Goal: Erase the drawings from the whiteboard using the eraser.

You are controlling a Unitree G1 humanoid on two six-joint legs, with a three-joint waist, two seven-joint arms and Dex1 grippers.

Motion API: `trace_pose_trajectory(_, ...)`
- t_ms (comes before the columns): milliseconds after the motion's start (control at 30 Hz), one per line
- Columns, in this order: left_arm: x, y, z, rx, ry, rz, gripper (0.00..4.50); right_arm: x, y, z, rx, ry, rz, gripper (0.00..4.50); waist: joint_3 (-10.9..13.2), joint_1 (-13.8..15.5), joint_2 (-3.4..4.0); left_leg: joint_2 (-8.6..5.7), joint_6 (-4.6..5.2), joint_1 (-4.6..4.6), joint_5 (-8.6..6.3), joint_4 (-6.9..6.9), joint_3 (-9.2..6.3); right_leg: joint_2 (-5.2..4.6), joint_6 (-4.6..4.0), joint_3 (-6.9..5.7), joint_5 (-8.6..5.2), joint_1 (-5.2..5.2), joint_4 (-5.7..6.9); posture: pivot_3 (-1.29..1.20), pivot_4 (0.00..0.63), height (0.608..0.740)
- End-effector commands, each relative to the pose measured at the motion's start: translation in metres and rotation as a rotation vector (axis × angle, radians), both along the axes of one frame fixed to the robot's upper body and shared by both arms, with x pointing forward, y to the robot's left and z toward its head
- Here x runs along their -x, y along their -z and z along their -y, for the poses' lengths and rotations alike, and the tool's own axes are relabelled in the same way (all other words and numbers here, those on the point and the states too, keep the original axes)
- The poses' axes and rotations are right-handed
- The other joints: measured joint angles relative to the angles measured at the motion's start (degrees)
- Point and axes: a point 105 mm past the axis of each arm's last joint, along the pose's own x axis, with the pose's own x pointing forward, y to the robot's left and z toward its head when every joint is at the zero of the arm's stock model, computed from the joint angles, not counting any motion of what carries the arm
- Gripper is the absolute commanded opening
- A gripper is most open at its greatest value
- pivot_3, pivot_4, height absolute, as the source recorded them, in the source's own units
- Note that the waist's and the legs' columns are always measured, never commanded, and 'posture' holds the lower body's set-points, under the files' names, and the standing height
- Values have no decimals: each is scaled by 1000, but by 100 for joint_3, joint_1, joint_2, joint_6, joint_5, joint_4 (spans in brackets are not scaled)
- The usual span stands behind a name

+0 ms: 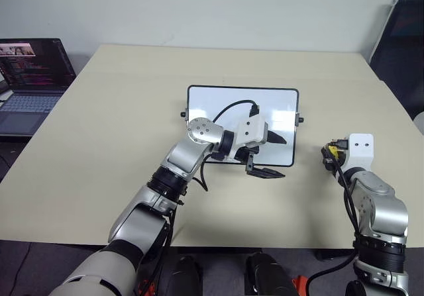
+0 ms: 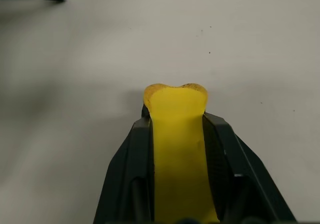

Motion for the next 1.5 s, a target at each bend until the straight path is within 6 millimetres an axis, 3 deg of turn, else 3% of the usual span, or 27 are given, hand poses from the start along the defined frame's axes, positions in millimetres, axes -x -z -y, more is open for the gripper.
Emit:
trace_pose_trajectory(33,3,-10,-1,21,-1,36,4500,-4,-14,6,4,6,59,2571,0,-1,1,0,0,0,0,0,0,0,0,0,0,0,0,0,150,740)
trace_pose_trajectory(167,2,-10,-5,33,-36,21,4500,-5,-14,4,-8,-11,66,3979,1,0,3,0,0,0,0,0,0,0,1,0,0,0,1,0,150,740)
trace_pose_trajectory(233,1,-10,-8,56,-71,2,4500,-5,-16,2,-12,-16,83,4458,1,-3,5,0,0,0,0,0,-1,1,1,0,0,0,1,0,150,740)
trace_pose_trajectory(400,-7,-9,-22,125,-208,-39,4500,3,-29,-7,-17,-45,142,4458,1,2,9,1,0,0,0,1,-3,1,1,-1,1,1,4,0,150,740)
trace_pose_trajectory(500,-15,-10,-41,186,-344,-51,4500,12,-44,-24,-11,-110,215,4458,1,-3,14,1,0,0,0,0,-5,2,2,-1,1,2,3,0,150,740)
trace_pose_trajectory(600,-18,-14,-72,299,-526,-76,4500,29,-53,-44,-5,-153,285,4458,0,-26,16,6,1,4,0,-2,-5,5,1,-1,0,2,6,0,150,740)
trace_pose_trajectory(733,-15,-21,-124,482,-816,-76,4500,53,-49,-59,10,-161,335,4458,-1,-14,17,7,0,4,0,-3,-9,5,0,-3,-1,2,4,0,150,740)
trace_pose_trajectory(867,-3,3,-197,554,-1237,1,4500,68,-31,-62,30,-91,401,4458,-4,2,17,5,-1,11,-1,0,-3,-2,-23,-1,-13,11,-2,0,150,740)
trace_pose_trajectory(967,4,26,-221,507,-1404,35,4500,74,-14,-64,0,-95,410,4458,-7,7,10,2,-3,30,-1,5,4,-7,-33,3,-17,25,-3,0,150,740)
trace_pose_trajectory(1067,7,33,-232,515,-1507,38,4500,77,-2,-54,-46,-46,407,4458,-7,54,0,0,-4,38,-1,9,7,-12,-37,4,-16,32,-5,0,150,740)
trace_pose_trajectory(1200,8,30,-223,520,-1503,64,4500,76,5,-41,-31,-57,401,4458,-9,46,-3,-4,-21,42,-12,11,19,-27,-38,4,-16,30,-36,0,150,740)
trace_pose_trajectory(1267,6,28,-216,527,-1508,70,4500,73,3,-30,-24,-63,401,4458,-10,47,-5,-9,-19,40,-10,11,29,-35,-37,6,-15,33,-38,0,150,740)
trace_pose_trajectory(1367,11,33,-222,512,-1543,77,4500,75,-2,-34,-17,-85,406,4458,-14,49,-8,-10,-4,38,-1,11,35,-36,-34,11,-13,39,-28,0,150,740)
trace_pose_trajectory(1500,19,49,-212,467,-1531,23,4500,78,-8,-31,-3,-73,397,4458,-20,18,3,2,-9,39,-6,-13,30,-21,-33,7,-24,28,-14,0,150,740)
